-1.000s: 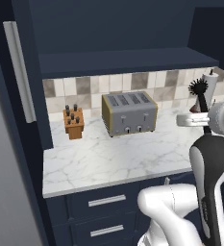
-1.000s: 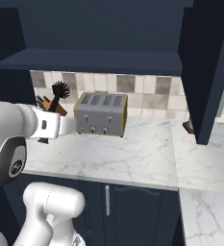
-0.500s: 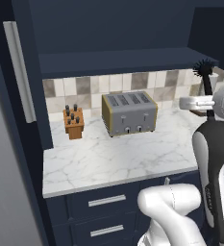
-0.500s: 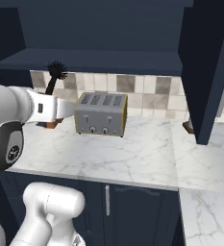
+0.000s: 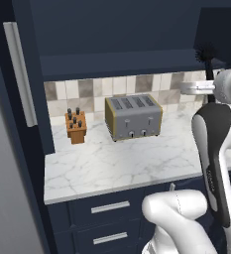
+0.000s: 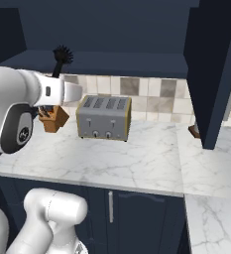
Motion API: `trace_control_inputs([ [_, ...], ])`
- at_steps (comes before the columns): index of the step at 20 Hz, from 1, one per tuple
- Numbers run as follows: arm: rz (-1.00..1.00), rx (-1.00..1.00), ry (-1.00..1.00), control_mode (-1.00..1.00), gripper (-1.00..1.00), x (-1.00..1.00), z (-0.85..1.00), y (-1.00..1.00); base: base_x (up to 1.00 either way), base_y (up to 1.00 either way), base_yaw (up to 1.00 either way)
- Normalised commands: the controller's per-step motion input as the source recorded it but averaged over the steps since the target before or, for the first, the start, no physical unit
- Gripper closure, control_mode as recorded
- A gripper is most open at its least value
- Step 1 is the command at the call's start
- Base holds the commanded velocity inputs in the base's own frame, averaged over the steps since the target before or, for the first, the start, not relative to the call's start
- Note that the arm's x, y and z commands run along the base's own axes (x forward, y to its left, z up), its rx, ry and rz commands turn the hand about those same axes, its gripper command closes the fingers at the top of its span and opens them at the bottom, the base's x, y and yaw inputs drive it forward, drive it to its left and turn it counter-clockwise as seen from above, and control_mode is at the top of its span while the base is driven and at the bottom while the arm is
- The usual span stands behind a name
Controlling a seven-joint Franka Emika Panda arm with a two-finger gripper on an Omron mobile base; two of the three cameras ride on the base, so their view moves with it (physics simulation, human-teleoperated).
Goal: Pick up the bar soap and dish brush from the sink, and place them back in the cabinet, and close the cabinet doors.
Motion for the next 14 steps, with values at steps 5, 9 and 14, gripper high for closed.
trace_control_inputs([
  [5,0.0,0.0,-0.03,-1.0,1.0,0.45,0.22,-0.01,0.0,0.0,0.0],
  [9,0.0,0.0,-0.04,-1.0,1.0,0.42,0.16,0.0,0.0,0.0,0.0],
  [14,0.0,0.0,-0.01,-1.0,1.0,0.48,0.04,0.0,0.0,0.0,0.0],
])
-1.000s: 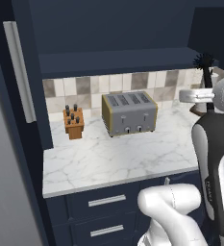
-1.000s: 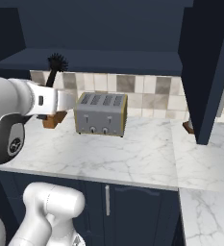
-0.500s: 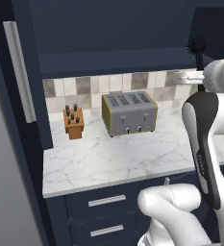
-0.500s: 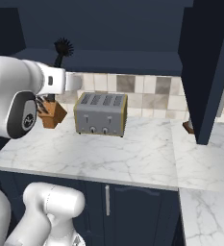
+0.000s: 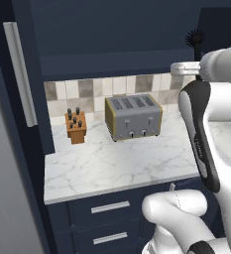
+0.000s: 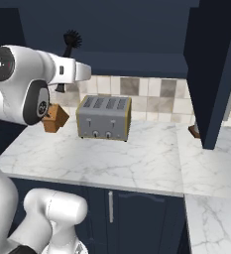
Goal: Pick up the bar soap and dish brush from the sink, and place them back in the cabinet, and close the cabinet doors.
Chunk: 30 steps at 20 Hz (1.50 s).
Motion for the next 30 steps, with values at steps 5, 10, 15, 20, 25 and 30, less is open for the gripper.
trace_control_inputs([
  [5,0.0,0.0,0.0,-1.0,1.0,0.56,0.0,0.0,0.0,0.0,0.0],
  [10,0.0,0.0,0.0,-1.0,1.0,0.58,0.0,-0.01,0.0,0.0,0.0],
  [15,0.0,0.0,0.0,-1.0,1.0,0.61,0.0,-0.01,0.0,0.0,0.0],
  [20,0.0,0.0,0.0,-1.0,1.0,0.58,0.0,0.0,0.0,0.0,0.0],
  [25,0.0,0.0,0.0,-1.0,1.0,0.5,0.0,0.0,0.0,0.0,0.0],
  [30,0.0,0.0,0.0,-1.0,1.0,0.38,-0.09,0.0,0.0,0.0,0.0],
])
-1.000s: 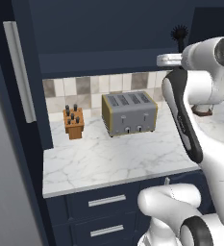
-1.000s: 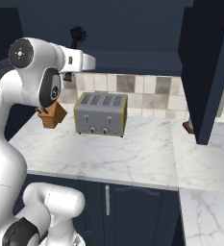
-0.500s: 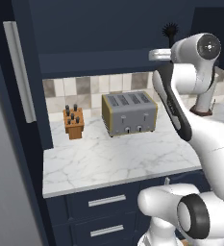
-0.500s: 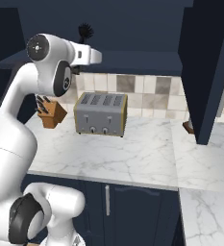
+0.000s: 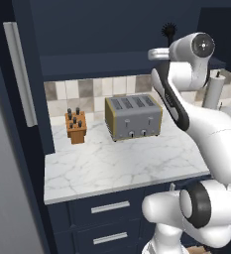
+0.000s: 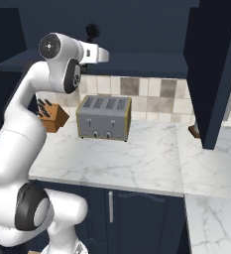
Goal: Pick up the bar soap and dish brush from the sink, and place them back in the cabinet, and close the cabinet doors.
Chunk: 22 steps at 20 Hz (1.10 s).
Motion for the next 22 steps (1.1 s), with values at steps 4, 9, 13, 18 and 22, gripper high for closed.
trace_control_inputs([
  [4,0.0,0.0,0.0,-1.0,1.0,0.35,-0.16,0.0,0.0,0.0,0.0],
  [9,0.0,0.0,0.0,-1.0,1.0,0.44,-0.04,0.0,0.0,0.0,0.0],
  [13,0.0,0.0,0.0,-1.0,1.0,0.47,-0.03,0.0,0.0,0.0,0.0],
  [18,0.0,0.0,0.0,-1.0,1.0,0.46,-0.08,0.0,0.0,0.0,0.0],
  [22,0.01,0.0,0.0,-1.0,1.0,0.46,-0.14,0.0,0.0,0.0,0.0],
])
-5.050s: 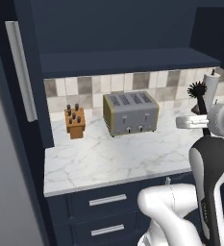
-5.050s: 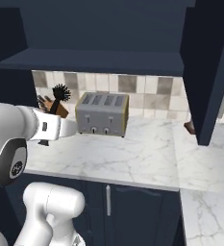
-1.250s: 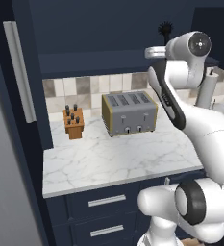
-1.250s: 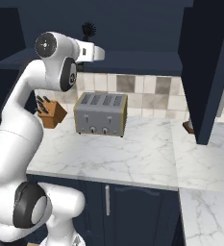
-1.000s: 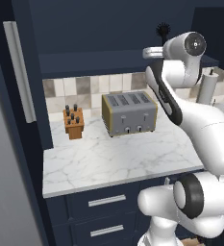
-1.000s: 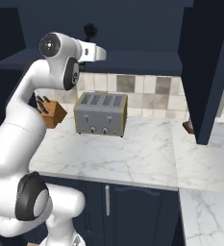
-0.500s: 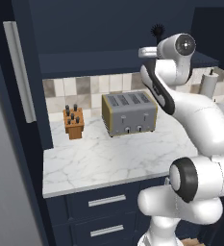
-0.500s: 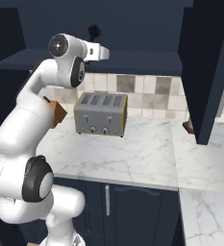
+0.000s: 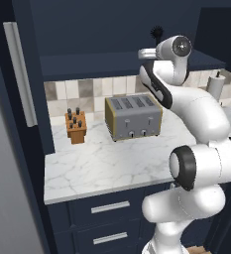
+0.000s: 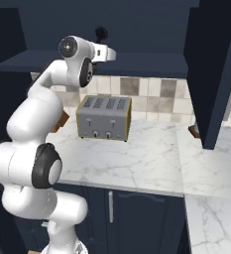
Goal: Pick up the bar soap and dish brush from the sink, and place them back in the cabinet, and close the cabinet doors.
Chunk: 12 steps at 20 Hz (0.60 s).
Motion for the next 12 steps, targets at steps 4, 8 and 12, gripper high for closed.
trace_control_inputs([
  [4,0.0,0.0,0.0,-1.0,1.0,0.47,-0.11,0.0,0.0,0.0,0.0],
  [8,0.0,0.0,0.0,-1.0,1.0,0.49,-0.07,0.0,0.0,0.0,0.0],
  [12,0.0,0.0,0.0,-1.0,1.0,0.52,-0.03,0.0,0.0,0.0,0.0],
])
